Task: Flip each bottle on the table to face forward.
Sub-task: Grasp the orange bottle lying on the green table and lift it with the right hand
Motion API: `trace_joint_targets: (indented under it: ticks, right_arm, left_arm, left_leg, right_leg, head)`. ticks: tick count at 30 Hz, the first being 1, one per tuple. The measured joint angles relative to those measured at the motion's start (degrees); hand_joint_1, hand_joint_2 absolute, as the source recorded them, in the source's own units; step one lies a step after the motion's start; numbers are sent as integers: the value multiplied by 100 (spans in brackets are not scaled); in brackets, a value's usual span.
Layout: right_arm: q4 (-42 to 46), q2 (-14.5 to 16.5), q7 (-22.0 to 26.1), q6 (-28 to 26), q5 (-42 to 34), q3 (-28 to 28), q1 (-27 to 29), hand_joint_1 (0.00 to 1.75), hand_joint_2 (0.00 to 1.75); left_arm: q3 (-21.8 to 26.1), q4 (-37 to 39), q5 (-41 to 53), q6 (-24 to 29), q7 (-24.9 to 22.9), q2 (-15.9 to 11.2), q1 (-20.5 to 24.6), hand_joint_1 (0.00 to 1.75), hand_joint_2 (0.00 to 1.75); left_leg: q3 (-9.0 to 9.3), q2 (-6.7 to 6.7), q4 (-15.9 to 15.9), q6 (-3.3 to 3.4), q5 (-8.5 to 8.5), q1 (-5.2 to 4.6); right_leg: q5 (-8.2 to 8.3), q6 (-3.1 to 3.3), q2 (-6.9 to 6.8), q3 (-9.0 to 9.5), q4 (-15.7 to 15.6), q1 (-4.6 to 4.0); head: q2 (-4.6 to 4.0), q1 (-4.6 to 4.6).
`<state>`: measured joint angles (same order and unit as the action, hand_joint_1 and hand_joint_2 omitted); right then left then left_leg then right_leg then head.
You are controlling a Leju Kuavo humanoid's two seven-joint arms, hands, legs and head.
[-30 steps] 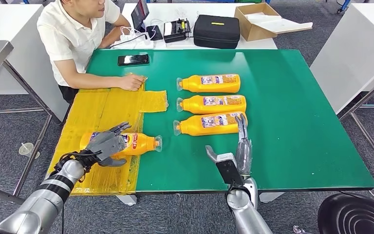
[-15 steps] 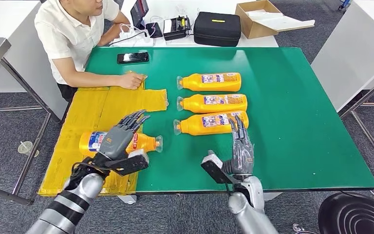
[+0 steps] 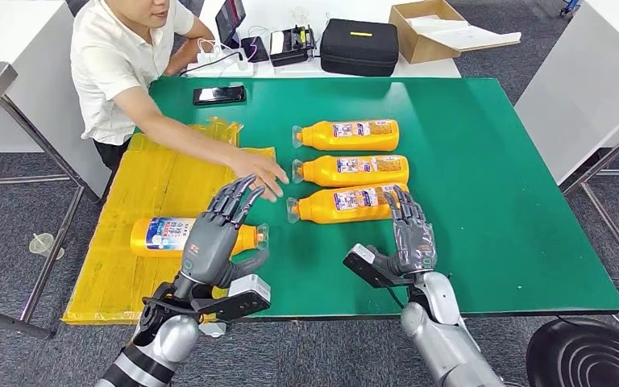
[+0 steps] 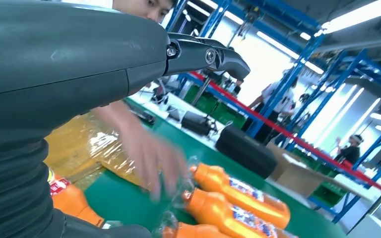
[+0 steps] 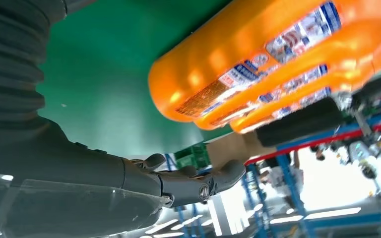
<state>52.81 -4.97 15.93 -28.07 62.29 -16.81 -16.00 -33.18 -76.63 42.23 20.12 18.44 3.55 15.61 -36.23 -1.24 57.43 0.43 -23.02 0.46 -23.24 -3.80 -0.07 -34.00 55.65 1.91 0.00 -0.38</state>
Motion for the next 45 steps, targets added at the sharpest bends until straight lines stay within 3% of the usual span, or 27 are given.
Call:
trace_joint_targets:
  ticks: [6,15,22,35,39,43,44,45]
  right_arm:
    - [-582,-119,66,429,22,-113,-569,0,175]
    - [-1259,-139,34,529,53,-269,-1002,0,175]
    - [-1847,-174,-331,1412,104,-390,-1396,0,175]
    - [-2256,-191,-378,1584,80,-518,-1679,0,175]
    - [-2268,-201,-584,1963,104,-603,-1735,0,175]
    - [-2251,-247,-1143,2187,281,-797,-1808,0,175]
    - [-2231,-256,-1299,2207,318,-841,-1812,12,175]
    - [-2206,-263,-1446,2236,352,-878,-1812,54,175]
  left_arm:
    - [-113,-52,-418,-27,48,79,-45,0,175]
    - [-103,73,-674,-50,137,178,-43,0,175]
    - [-81,153,-791,73,215,219,-1,0,175]
    - [-65,258,-806,98,230,222,40,0,175]
    - [-63,262,-813,99,220,220,41,0,175]
    - [-40,278,-809,141,167,218,25,0,175]
    - [-26,279,-797,152,151,218,9,0,175]
    - [-6,279,-781,162,135,218,-12,0,175]
  left_leg:
    - [-2,0,2,2,1,-4]
    - [-2,0,3,2,2,-5]
    - [-1,2,3,3,3,-5]
    - [2,2,3,6,5,-5]
    - [11,4,3,7,5,-5]
    - [26,1,3,8,4,-5]
    - [27,1,3,8,5,-5]
    - [28,1,2,9,6,-5]
  right_leg:
    - [3,-3,0,0,-1,3]
    - [3,-3,0,-2,0,1]
    - [3,-3,0,-2,-1,2]
    - [3,-4,0,1,-1,2]
    - [3,-4,1,8,-2,2]
    - [3,-4,0,23,-4,2]
    - [4,-5,0,25,-4,2]
    - [5,-6,0,26,-4,2]
  head:
    - [0,-1]
    - [0,-1]
    - [0,-1]
    - [0,-1]
    - [0,-1]
    - [0,-1]
    - [0,-1]
    - [0,-1]
